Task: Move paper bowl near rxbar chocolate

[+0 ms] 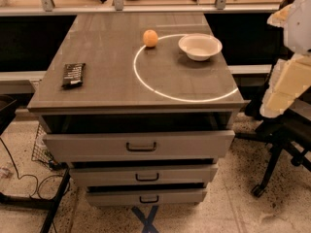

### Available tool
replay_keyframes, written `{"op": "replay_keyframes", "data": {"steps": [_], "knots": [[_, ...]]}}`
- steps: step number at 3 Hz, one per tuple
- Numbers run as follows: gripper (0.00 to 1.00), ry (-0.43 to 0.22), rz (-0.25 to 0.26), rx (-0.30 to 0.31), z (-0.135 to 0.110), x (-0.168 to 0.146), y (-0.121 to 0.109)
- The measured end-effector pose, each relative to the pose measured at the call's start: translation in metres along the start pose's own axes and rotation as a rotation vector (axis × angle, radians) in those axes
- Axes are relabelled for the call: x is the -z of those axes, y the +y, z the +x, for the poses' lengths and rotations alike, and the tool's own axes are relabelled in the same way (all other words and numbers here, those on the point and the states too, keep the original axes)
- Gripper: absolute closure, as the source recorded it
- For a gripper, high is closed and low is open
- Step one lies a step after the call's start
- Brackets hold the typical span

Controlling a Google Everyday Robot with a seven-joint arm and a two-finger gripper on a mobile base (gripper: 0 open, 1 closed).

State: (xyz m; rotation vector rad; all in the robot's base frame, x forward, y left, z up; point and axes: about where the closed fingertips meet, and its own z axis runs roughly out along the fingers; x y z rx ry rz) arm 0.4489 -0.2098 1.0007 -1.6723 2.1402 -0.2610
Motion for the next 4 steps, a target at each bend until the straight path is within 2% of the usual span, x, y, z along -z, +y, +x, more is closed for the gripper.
{"op": "replay_keyframes", "data": {"steps": [1,2,3,4], "knots": [[0.00,0.012,0.110,0.009,-0.004,-0.013,-0.029],[0.00,0.012,0.234,0.015,-0.015,-0.023,-0.069],[0.00,-0.035,0.313,-0.014,-0.024,-0.035,-0.102],[0.00,-0.132,0.348,-0.091,-0.031,-0.059,-0.119]]}}
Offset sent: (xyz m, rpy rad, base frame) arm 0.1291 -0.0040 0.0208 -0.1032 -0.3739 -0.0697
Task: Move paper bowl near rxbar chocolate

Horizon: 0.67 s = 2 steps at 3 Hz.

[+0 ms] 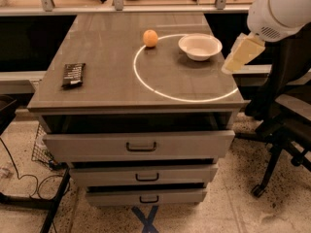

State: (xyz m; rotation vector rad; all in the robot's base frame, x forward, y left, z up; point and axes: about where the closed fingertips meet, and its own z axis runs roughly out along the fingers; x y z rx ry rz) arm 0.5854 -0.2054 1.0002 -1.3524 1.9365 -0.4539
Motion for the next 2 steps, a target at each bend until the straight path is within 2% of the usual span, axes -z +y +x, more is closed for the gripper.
{"op": "replay_keyframes", "data": {"steps": [1,2], "knots": [[0.00,0.000,0.000,0.000,0.000,0.000,0.000],[0.00,-0.011,0.016,0.010,0.002,-0.015,-0.001]]}}
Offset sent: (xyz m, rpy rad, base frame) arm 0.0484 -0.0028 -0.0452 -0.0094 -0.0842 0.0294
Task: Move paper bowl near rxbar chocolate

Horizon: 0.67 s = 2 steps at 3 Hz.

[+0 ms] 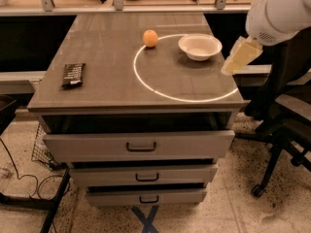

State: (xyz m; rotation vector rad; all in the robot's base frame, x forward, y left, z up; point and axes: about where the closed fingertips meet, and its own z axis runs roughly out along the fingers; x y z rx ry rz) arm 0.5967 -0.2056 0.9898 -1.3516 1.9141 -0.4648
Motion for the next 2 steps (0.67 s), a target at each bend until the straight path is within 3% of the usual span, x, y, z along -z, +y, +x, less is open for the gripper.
{"op": "replay_keyframes", "data": {"steps": [2], "knots": [[0.00,-0.071,0.024,0.044,0.017,-0.078,-0.005]]}}
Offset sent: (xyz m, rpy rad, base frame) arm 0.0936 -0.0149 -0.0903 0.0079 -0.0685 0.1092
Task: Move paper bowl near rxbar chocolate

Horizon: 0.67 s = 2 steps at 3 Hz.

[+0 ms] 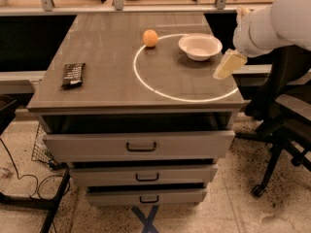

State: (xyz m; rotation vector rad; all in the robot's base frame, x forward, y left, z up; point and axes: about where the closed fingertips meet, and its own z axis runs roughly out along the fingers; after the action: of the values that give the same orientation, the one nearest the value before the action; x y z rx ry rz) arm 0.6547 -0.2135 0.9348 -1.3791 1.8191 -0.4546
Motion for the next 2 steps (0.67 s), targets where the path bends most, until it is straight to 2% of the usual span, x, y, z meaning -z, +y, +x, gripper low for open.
{"op": "replay_keyframes", "data": {"steps": [2], "knots": [[0.00,-0.032,0.023,0.041,0.018,-0.054,-0.030]]}}
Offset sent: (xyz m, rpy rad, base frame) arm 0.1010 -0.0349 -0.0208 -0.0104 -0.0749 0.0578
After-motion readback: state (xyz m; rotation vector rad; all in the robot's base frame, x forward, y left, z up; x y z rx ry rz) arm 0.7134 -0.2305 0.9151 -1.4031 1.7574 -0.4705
